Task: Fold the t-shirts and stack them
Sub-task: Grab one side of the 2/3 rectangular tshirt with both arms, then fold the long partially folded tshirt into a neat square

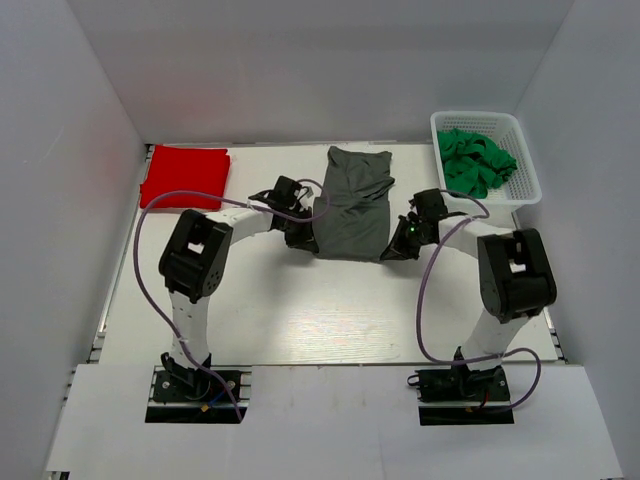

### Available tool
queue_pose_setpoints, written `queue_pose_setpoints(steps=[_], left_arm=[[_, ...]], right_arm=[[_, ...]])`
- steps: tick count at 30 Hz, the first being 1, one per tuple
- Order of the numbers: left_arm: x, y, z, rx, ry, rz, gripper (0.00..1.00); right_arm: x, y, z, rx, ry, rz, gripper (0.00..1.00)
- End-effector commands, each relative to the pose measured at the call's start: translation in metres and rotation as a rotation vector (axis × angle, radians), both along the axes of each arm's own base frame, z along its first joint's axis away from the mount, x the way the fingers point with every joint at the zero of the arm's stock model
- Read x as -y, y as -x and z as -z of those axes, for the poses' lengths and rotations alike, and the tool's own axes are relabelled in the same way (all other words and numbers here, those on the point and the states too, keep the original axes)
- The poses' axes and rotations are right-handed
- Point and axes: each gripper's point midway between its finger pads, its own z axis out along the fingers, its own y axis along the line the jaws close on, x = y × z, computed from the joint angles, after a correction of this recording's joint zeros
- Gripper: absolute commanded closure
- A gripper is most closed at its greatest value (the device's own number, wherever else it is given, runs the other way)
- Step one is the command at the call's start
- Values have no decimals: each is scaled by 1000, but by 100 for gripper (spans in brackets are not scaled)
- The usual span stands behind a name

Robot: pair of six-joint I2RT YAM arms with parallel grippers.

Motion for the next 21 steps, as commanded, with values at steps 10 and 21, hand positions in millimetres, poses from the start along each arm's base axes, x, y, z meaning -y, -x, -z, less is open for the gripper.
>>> queue_pose_setpoints(steps=[10,21], left_arm=[[-40,168,-116,-279,20,250,100],[-11,122,-175,-42,187,284,100]], right_arm=[[15,172,-100,-75,-80,-248,100],[17,114,-163,203,-43,-158,100]])
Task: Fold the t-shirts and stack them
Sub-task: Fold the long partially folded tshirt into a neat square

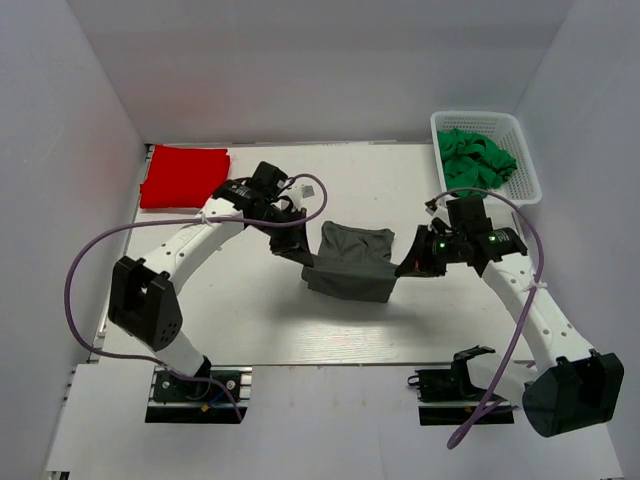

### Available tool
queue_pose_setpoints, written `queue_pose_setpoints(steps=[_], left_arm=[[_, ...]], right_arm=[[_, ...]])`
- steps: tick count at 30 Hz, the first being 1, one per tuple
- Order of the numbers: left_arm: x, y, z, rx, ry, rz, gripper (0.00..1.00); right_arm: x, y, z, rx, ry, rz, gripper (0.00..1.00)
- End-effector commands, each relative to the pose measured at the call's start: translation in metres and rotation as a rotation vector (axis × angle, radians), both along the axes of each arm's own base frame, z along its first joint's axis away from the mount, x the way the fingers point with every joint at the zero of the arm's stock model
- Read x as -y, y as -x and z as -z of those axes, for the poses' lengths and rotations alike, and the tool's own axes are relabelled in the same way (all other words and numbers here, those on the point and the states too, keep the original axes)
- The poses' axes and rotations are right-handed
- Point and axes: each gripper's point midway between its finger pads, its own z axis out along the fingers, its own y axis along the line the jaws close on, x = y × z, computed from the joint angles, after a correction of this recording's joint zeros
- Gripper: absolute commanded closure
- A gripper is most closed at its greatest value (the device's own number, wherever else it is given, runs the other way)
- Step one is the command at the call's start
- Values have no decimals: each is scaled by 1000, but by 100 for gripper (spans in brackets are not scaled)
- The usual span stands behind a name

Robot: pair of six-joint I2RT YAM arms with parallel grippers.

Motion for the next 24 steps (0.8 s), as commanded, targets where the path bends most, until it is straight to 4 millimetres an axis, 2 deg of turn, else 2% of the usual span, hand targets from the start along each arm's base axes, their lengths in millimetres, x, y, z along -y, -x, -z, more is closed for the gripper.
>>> queue_pose_setpoints(steps=[1,5,8,17,18,20,24], left_arm=[[14,-28,-24,117,107,3,100],[33,-66,-25,218,152,-18,100],[39,-87,-19,218,153,-53,100],[35,-138,-6,223,126,-141,100],[35,-139,4,203,115,-141,100],[30,-149,8,190,119,-169,100],[28,-172,11,218,137,-198,100]], right_arm=[[9,-33,-16,79,42,96,100],[14,-59,-21,124,49,159,100],[14,-72,-22,132,36,178,100],[12,-116,-24,160,-28,197,100],[13,-126,-23,161,-29,207,100],[12,-134,-19,153,-39,213,100],[18,-162,-15,180,-46,247,100]])
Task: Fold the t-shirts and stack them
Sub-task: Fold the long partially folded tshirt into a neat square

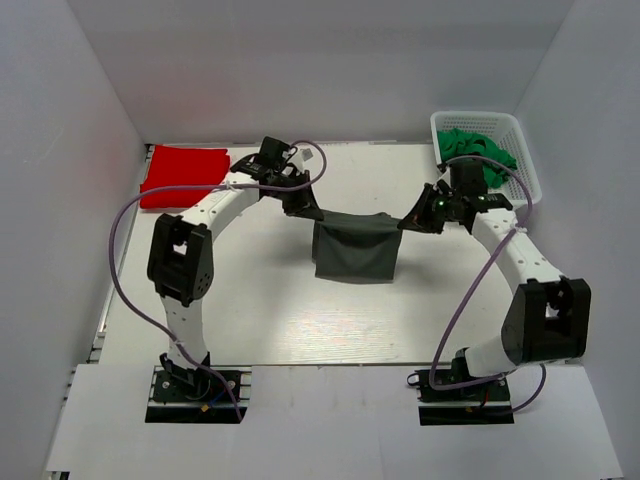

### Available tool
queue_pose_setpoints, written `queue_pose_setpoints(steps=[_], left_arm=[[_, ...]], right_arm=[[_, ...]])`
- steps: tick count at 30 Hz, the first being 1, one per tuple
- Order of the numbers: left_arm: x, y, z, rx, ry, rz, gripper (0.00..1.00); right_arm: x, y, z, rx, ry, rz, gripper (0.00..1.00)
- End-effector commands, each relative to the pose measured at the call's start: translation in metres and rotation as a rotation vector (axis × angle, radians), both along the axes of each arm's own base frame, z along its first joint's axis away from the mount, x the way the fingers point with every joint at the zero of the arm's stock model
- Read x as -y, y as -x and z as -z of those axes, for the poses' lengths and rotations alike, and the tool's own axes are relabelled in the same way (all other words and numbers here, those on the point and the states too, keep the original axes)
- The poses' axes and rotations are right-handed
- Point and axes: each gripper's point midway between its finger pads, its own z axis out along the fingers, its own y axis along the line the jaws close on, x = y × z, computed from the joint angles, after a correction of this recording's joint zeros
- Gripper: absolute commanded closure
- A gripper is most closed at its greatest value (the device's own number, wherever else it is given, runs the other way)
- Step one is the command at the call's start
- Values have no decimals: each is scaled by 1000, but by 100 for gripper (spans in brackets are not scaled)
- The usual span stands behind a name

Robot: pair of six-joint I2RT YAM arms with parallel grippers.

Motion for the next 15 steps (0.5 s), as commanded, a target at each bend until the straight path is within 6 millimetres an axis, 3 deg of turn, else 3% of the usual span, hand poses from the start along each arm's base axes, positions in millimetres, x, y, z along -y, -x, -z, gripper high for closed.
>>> queue_pose_setpoints(steps=[1,2,4,6,7,8,9,10,11,12,13,14,15], left_arm=[[1,-28,-25,107,58,-28,100],[0,-33,-13,85,60,-29,100],[7,-47,-15,109,76,-36,100],[4,-70,-2,102,76,-76,100],[8,-80,0,118,92,-86,100],[7,-90,3,124,101,-102,100],[7,-106,-3,141,123,-129,100],[5,-120,17,119,113,-160,100],[3,-144,2,165,121,-209,75],[1,-156,1,160,132,-233,54],[-7,-169,0,147,150,-257,24],[-13,-175,22,90,119,-287,0],[-10,-184,1,131,137,-285,0]], right_arm=[[-1,-36,-23,120,-36,17,100],[-2,-43,-21,132,-44,17,100],[-4,-62,-12,145,-53,12,100],[-5,-73,-8,148,-57,17,100],[-9,-94,0,180,-58,-2,100],[-10,-101,6,176,-62,-4,100],[-17,-106,7,171,-96,-30,100],[-21,-126,-6,233,-111,-42,100],[-24,-153,19,223,-111,-36,97],[-23,-182,6,278,-105,6,73],[-23,-196,10,276,-106,12,50],[-22,-217,46,181,-100,24,33],[-27,-228,18,197,-132,-9,10]])
